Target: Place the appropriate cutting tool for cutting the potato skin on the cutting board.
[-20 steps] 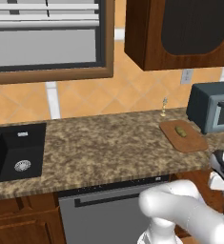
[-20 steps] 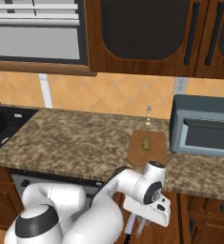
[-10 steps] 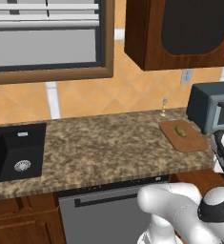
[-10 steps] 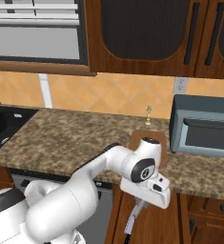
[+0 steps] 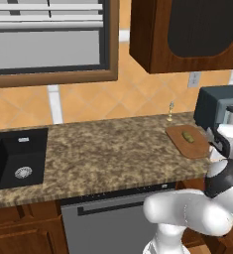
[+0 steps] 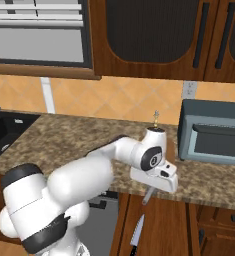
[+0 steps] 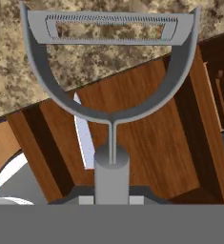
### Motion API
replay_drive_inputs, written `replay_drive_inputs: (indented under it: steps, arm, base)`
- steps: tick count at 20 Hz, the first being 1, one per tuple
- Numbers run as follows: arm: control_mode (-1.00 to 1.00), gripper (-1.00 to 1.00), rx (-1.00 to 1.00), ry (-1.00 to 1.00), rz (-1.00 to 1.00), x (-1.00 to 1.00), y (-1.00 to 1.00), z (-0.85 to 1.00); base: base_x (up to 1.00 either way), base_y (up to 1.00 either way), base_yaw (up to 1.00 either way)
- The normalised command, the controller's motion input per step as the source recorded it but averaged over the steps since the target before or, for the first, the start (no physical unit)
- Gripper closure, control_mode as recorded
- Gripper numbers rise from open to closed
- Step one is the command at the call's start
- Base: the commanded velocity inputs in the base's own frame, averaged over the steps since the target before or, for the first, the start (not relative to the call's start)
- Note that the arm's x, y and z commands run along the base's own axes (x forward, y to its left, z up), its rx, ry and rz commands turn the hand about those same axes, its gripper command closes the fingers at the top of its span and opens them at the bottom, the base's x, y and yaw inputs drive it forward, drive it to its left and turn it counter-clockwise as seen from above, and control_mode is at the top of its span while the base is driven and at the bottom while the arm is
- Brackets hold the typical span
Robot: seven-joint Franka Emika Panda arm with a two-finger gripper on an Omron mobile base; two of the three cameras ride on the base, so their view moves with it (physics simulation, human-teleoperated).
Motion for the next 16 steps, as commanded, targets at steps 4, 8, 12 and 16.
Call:
replay_drive_inputs:
  steps: [4, 8, 12, 16]
  arm:
    - [-1.00, 1.00, 0.02, -0.01, 0.00, 1.00, -0.18, 0.06]
    - [-1.00, 1.00, 0.06, 0.00, 0.00, 1.00, -0.12, 0.01]
    - [-1.00, 1.00, 0.07, 0.00, 0.00, 1.00, -0.09, -0.01]
    - [-1.00, 1.00, 0.04, 0.00, 0.00, 0.97, -0.01, -0.20]
  base:
    - [0.00, 0.00, 0.00]
    - [0.00, 0.00, 0.00]
    - [0.00, 0.00, 0.00]
    - [0.00, 0.00, 0.00]
